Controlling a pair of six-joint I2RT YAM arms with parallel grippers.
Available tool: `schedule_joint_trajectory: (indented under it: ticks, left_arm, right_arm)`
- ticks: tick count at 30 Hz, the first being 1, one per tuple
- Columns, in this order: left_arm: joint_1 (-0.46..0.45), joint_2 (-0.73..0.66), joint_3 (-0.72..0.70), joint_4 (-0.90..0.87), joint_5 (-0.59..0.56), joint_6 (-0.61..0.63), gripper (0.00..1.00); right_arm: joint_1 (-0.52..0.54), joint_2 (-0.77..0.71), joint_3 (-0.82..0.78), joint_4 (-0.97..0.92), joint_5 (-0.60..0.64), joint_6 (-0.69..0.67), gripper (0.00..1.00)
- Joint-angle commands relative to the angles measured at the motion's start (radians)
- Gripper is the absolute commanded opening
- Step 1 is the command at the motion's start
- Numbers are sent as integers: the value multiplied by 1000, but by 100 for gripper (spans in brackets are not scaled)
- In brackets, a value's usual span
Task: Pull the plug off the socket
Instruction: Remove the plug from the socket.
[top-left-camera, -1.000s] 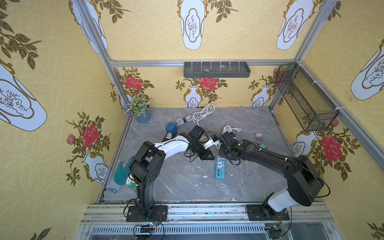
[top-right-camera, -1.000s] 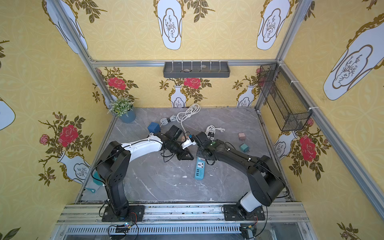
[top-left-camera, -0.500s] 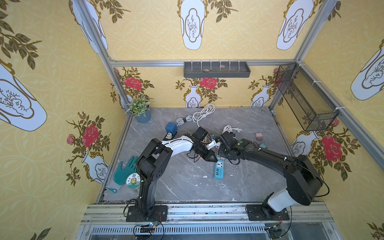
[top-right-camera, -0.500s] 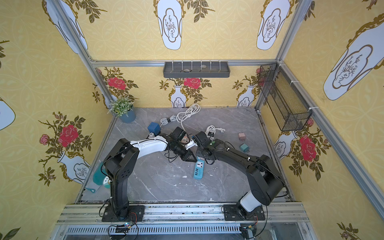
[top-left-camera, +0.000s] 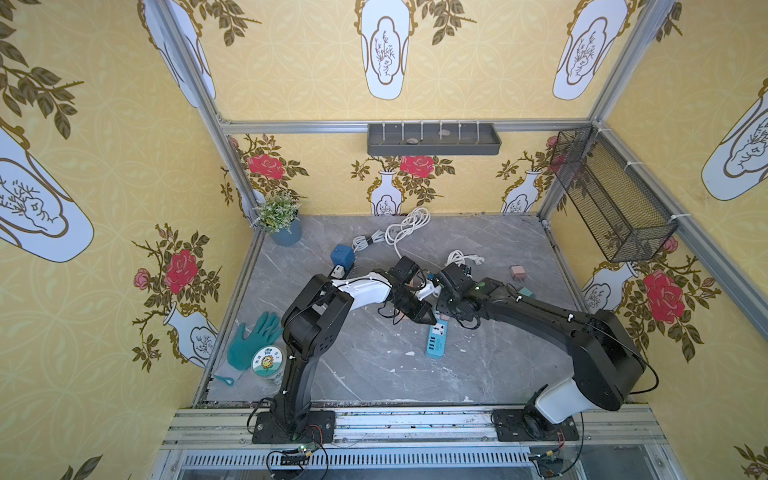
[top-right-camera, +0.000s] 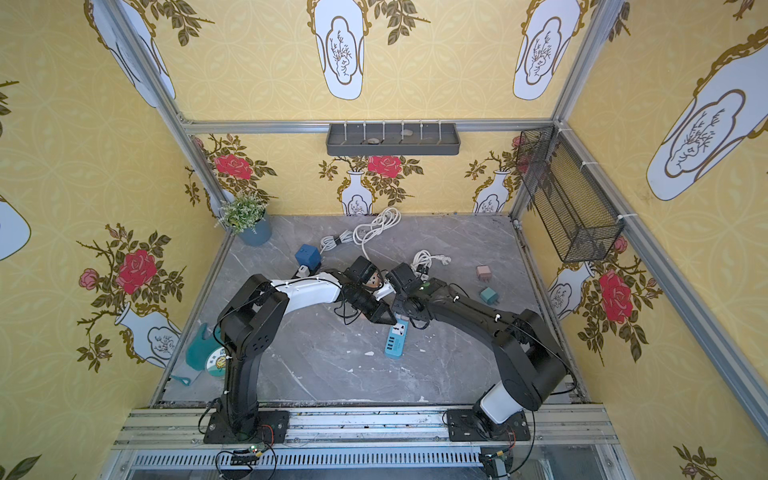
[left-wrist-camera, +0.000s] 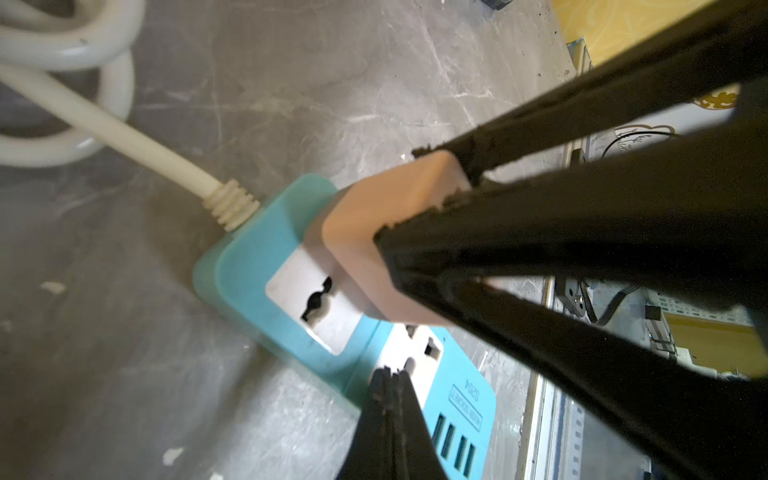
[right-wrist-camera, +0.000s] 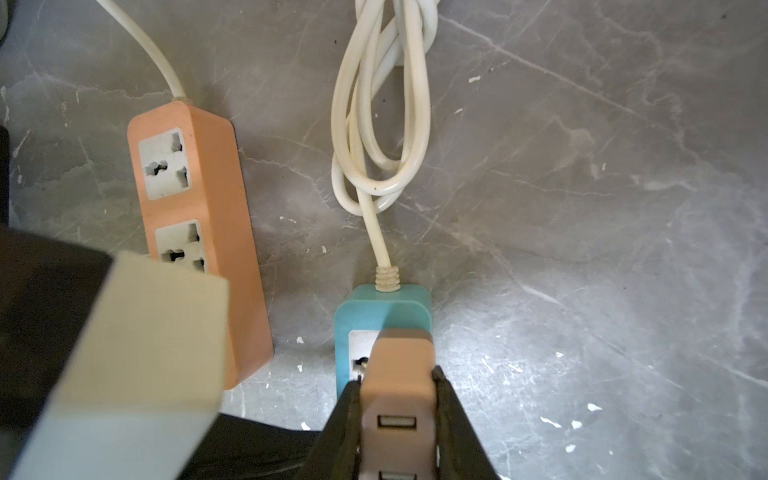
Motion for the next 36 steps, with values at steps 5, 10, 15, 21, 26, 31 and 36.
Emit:
schedule_joint_trajectory:
  ticks: [5,10,15,21,26,31,36]
  left_arm:
    - [3,49,7,-95,-145,29,0]
    - [2,71,25,-122,-153,34,0]
    - [2,82,29,-127,-158,35,0]
    - [3,90,32,-133,-157,37,0]
    - [2,89,31,-133,-158,37,0]
    - [2,91,31,-131,-157,37,0]
    - [2,96,31,-133,-156,38,0]
  right_arm:
    - [-1,-32,-20,54,-1,10,0]
    - [11,-55,-53,115,3,-31,0]
    - [45,-40,-43,108,61,-68,0]
    - [127,30,31,7,207,-67,0]
    - [150,49,50,-9,234,-59,0]
    - [135,31,41,16,188,-60,0]
    - [74,-6,20,45,87,-51,0]
